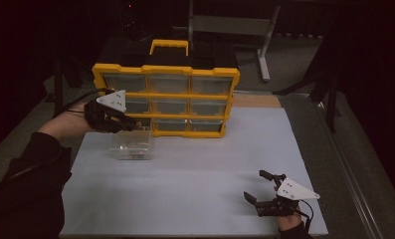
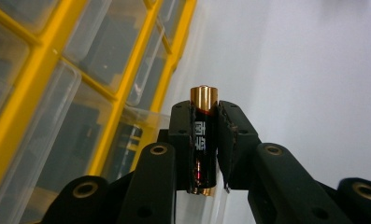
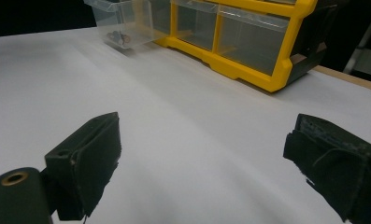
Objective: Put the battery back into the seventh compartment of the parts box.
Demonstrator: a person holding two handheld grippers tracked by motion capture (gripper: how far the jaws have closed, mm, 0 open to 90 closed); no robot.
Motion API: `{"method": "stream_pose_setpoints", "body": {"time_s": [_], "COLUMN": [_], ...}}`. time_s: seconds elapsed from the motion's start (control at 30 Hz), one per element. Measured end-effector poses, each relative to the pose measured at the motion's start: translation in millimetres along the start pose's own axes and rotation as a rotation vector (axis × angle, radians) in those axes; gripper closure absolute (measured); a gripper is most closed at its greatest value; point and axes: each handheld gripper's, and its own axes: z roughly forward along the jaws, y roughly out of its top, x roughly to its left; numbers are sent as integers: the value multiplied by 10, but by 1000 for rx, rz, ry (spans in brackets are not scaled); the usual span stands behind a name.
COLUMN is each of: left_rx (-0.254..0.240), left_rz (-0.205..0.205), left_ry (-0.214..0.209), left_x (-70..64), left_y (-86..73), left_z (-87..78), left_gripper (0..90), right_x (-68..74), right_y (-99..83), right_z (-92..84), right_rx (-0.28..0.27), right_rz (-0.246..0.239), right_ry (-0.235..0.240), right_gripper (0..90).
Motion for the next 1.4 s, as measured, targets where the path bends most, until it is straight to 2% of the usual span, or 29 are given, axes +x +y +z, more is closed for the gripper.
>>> {"method": "stream_pose_setpoints", "body": {"time_s": [0.27,0.6,0.77,0.83,1.03,1.1,1.3,1.37,1.4], "left_rx": [-5,7,36,53,128,146,192,202,219], "left_rz": [2,-7,-6,-13,-28,-23,-4,-7,5], "left_ry": [-7,-15,-13,0,3,19,31,53,64], "left_x": [-2,10,10,17,23,22,18,17,22], "left_y": [-83,-238,-325,-371,-464,-465,-425,-419,-413], "left_z": [109,355,483,530,680,718,812,837,844], "left_gripper": [754,754,753,753,753,753,752,752,751], "right_x": [0,1,-2,-1,-3,-1,-2,-4,-5], "right_y": [2,1,-1,0,-3,-3,-4,-5,-5], "right_z": [-5,-4,-3,-4,1,3,2,-1,-2], "right_rx": [-1,2,3,3,4,5,6,7,7], "right_rz": [2,1,3,2,2,1,2,5,6], "right_ry": [1,1,1,2,3,3,3,2,2], "right_gripper": [89,89,90,89,89,89,89,90,89]}}
